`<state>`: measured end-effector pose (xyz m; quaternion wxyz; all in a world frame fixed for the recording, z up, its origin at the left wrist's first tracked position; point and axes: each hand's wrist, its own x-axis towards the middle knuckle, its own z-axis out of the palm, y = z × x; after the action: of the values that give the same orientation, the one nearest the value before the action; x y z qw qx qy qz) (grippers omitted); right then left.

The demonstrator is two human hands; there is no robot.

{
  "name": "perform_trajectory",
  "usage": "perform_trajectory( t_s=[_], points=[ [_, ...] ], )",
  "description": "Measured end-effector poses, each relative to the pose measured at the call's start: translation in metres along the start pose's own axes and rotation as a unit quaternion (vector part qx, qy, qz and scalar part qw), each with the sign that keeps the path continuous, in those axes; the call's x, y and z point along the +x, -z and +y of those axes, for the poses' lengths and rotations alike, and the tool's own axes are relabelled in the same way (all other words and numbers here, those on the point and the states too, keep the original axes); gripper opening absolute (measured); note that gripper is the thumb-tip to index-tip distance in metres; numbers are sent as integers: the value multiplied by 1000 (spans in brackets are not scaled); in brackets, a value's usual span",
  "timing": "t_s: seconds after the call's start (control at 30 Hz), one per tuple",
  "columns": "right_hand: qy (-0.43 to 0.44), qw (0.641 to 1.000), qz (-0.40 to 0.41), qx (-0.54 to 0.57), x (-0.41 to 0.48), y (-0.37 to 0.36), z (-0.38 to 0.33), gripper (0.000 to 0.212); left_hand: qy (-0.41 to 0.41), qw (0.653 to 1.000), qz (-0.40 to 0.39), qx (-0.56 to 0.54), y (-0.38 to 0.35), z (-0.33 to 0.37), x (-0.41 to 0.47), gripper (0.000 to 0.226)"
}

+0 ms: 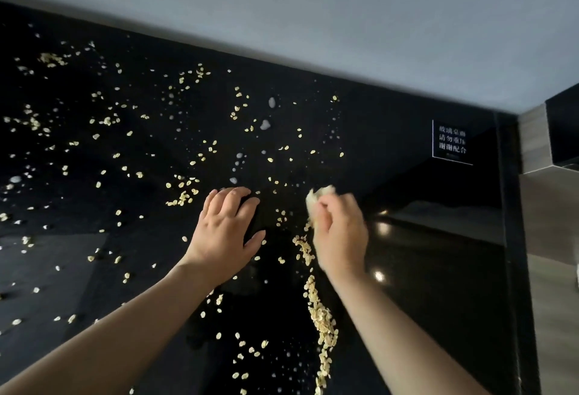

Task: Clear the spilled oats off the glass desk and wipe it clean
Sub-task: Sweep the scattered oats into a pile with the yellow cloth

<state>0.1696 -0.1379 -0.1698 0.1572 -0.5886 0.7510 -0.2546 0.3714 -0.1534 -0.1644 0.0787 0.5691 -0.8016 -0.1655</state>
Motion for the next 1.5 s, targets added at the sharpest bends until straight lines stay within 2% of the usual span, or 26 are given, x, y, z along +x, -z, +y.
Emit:
perform_trajectory(
  t_s=[0.1, 0.2, 0.3, 0.47, 0.57, 0.67, 0.77, 0.83, 0.93, 1.07, 1.13, 1.2, 1.3, 1.4, 1.5],
  points=[
    [18, 993, -83, 78, -10, 12, -2, 4, 15, 1000, -2, -2, -4, 4, 1, 59],
    [-10, 994, -29, 106, 21, 32, 1, 6, 22, 1000, -2, -1, -6, 6, 1, 62],
    [-56, 994, 47, 76, 82, 40, 13, 9, 27, 1000, -6, -4, -6, 8, 1, 65],
    [-109, 993, 31, -24, 136, 15, 24, 18, 26, 1000, -6, -3, -7, 6, 2, 65],
    [-38, 999, 19, -32, 111, -1, 13, 12, 26, 1000, -6, -1, -8, 6, 2, 65],
    [57, 997, -44, 12, 65, -6, 2, 10, 33, 999, -2, -5, -9, 6, 2, 64],
    [55, 991, -101, 75, 45, 6, -1, 7, 27, 1000, 6, -2, -10, 7, 1, 61],
    [25, 993, -62, 96, 65, 18, 0, 7, 30, 999, 11, -5, -10, 7, 0, 59],
    [-22, 997, 26, 64, 129, 28, 8, 9, 31, 999, 16, 2, -12, 7, 0, 58],
    [-78, 997, 25, 0, 189, 13, 19, 17, 37, 999, 23, 7, -13, 8, 1, 58],
    [-68, 998, 9, -16, 184, 0, 14, 17, 43, 999, 26, 5, -13, 9, 2, 58],
    [-19, 1000, 0, -11, 158, -10, 5, 12, 45, 999, 31, 4, -13, 9, 4, 57],
    [60, 996, -71, 10, 104, -16, -11, 9, 41, 998, 38, 7, -14, 7, 5, 57],
    [29, 984, -145, 102, 77, -9, -17, 9, 28, 998, 49, 20, -14, 5, 7, 58],
    [-7, 986, -68, 154, 105, 9, -12, 7, 41, 997, 52, 29, -10, 5, 13, 57]
  ],
)
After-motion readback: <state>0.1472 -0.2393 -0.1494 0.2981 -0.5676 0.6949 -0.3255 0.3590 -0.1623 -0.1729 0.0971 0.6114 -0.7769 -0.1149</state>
